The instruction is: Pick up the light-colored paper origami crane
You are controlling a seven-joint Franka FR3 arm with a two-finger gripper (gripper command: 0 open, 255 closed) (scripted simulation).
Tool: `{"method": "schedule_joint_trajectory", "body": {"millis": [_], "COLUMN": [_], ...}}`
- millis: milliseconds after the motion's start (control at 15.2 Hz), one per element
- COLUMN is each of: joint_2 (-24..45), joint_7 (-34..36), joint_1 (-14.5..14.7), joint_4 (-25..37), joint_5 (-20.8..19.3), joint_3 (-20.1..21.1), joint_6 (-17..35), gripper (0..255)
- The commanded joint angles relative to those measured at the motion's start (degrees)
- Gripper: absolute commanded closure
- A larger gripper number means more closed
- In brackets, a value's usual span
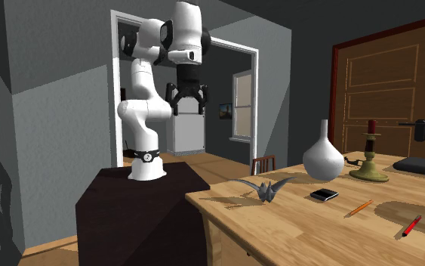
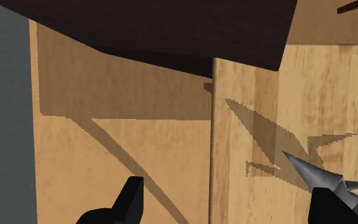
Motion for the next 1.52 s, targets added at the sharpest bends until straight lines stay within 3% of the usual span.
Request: {"method": "schedule_joint_trajectory", "body": {"millis": [0,594,1056,1452], "joint_2": [3.26,20.03,34.26,46.63], "joint_7": [0.39,3.6,8.07,11.72], "joint_1": [1.1,4.99,8.96,14.18], "joint_4": [0.01,5.34,12.15,19.78], "joint_5": [-0.21,-5.24,-13.22,-20.96], "joint_3": [1.84,8.91,12.26,12.71], "joint_6": [3.13,13.08,17.96,19.75], "gripper": [0,0,0,0]}}
